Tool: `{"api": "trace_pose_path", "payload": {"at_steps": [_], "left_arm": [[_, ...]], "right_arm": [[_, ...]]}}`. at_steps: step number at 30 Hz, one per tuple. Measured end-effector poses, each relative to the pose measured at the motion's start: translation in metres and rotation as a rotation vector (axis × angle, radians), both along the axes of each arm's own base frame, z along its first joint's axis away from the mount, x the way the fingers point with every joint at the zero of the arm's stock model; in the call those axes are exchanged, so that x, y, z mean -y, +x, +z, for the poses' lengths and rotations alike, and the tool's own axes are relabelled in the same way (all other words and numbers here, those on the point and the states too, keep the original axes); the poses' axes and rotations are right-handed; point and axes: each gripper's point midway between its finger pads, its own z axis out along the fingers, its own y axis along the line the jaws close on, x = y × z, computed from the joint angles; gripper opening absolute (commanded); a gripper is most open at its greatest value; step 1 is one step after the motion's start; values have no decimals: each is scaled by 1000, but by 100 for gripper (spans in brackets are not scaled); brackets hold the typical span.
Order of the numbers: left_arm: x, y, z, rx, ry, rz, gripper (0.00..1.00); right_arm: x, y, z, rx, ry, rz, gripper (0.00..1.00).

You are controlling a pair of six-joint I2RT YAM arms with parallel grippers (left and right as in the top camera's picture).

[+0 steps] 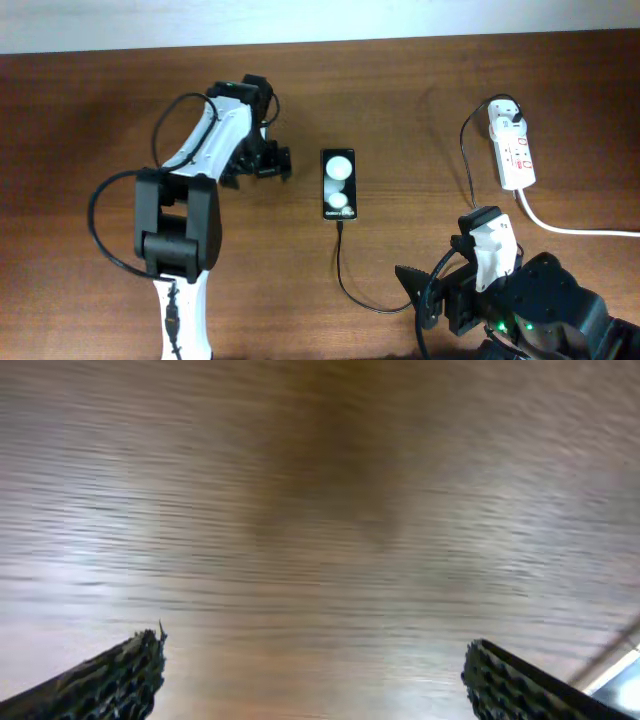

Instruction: Plug charger to phone and switch on socket

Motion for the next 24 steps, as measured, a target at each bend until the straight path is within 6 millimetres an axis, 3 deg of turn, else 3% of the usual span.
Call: {"api": "trace_pose_path", "payload": {"at_steps": [3, 5, 6, 8, 12, 13, 17, 20, 24], "left_arm": [[-14, 2, 32, 68, 61, -5, 99], [-16, 4, 97, 228, 38, 0, 99], [-17, 3, 120, 285, 28, 3, 99], [-29, -13, 183, 434, 36, 13, 99], [-63, -62, 273, 662, 106, 51, 99], [-69, -72, 287, 702, 118, 60, 99], [-97, -121, 324, 798, 185, 92, 99], [-109, -155, 318, 712, 229, 77, 99], [-110, -160, 316, 695, 233, 73, 99]], "right_arm": [[0, 0, 0, 0, 0, 0, 99], [0, 0, 0, 0, 0, 0, 99], [0, 0, 0, 0, 0, 0, 99], [0, 0, 0, 0, 1, 0, 99], [0, 0, 0, 0, 1, 0, 99], [0, 0, 0, 0, 0, 0, 99], [0, 0, 0, 0, 1, 0, 99], [0, 0, 0, -1, 0, 0, 99], [0, 0, 0, 0, 0, 0, 99]]}}
